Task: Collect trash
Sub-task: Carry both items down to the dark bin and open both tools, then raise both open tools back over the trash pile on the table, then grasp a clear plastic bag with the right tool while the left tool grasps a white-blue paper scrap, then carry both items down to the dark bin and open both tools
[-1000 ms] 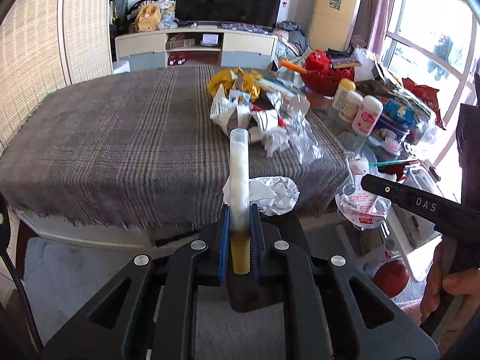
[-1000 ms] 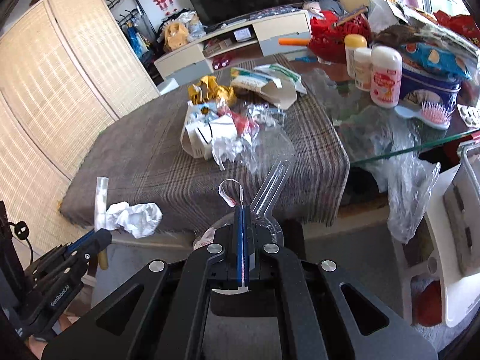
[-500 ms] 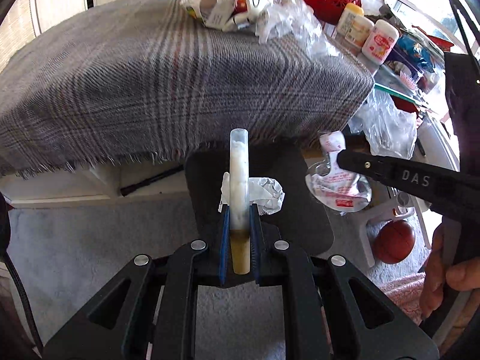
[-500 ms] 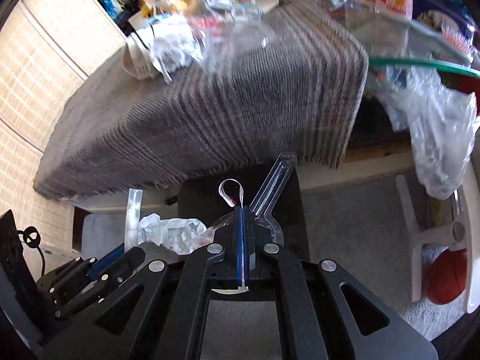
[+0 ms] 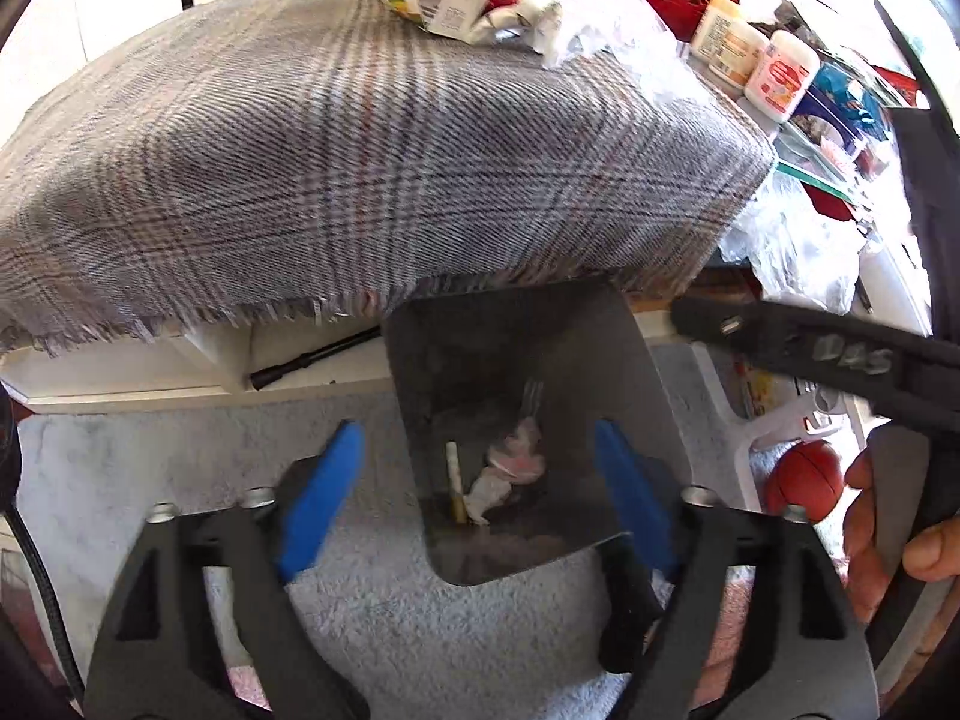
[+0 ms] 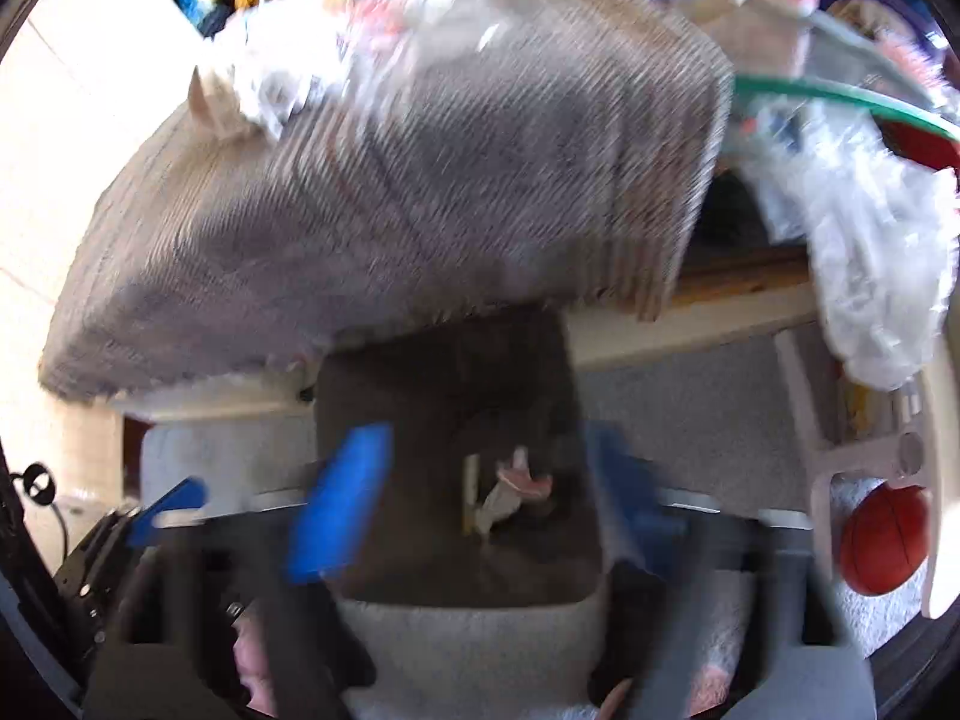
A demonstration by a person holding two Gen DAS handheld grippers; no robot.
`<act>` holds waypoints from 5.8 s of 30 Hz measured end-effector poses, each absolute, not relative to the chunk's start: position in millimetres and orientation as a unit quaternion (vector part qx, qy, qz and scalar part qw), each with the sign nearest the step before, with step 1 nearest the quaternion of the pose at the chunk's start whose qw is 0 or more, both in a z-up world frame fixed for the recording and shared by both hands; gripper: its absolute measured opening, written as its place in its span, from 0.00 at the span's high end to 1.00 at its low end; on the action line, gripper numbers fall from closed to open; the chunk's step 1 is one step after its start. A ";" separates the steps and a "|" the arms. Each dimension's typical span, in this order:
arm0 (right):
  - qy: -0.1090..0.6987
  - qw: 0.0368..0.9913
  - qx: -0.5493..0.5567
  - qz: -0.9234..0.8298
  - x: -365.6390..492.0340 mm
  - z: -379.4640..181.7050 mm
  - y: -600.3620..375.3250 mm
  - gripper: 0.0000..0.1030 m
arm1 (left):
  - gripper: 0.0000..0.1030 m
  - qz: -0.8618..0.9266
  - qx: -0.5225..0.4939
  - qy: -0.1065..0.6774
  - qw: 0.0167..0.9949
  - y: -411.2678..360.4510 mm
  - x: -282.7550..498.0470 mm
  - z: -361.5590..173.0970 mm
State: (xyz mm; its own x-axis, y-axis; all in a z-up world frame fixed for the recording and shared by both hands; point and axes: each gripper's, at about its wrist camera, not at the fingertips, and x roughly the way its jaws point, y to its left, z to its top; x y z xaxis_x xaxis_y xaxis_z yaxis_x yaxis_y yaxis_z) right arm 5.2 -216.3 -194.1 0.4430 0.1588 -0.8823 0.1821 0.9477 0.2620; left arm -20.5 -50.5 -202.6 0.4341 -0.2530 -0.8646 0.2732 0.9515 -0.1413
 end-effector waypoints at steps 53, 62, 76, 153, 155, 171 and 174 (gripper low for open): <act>0.444 0.887 0.119 0.048 121.8 -118.9 -178.3 0.15 | 0.08 -0.071 0.020 0.435 0.898 3.6 135.3 -57.4; 0.445 0.885 0.128 0.053 126.8 -127.1 -183.9 0.46 | 0.08 -0.092 0.021 0.444 0.891 -15.0 160.2 -69.4; 0.438 0.884 0.156 0.047 132.0 -137.1 -205.9 0.64 | 0.11 -0.119 -0.007 0.478 0.870 -45.2 209.5 -103.3; 0.407 0.893 0.182 0.061 -11.5 -53.3 -226.7 0.80 | 0.99 -0.136 0.009 0.427 0.894 -29.8 31.8 -40.8; 0.414 0.889 0.184 0.063 -16.4 -61.8 -223.6 0.80 | 0.99 -0.139 0.004 0.439 0.887 -28.9 22.6 -54.3; 0.515 0.833 0.188 0.073 -19.0 -173.1 -204.5 0.80 | 0.99 -0.143 -0.002 0.523 0.840 -41.4 -16.1 -185.7; 0.529 0.822 0.194 0.078 -15.9 -194.8 -204.4 0.79 | 0.99 -0.149 0.004 0.530 0.835 -45.6 -18.7 -203.8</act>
State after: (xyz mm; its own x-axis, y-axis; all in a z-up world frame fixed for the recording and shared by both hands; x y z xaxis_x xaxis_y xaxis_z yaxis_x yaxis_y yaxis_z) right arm -15.9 -204.4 -194.8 0.4271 0.3338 -0.8403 0.0777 0.9124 0.4020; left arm -18.7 -45.6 -203.8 0.3939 -0.2452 -0.8858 0.2531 0.9554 -0.1519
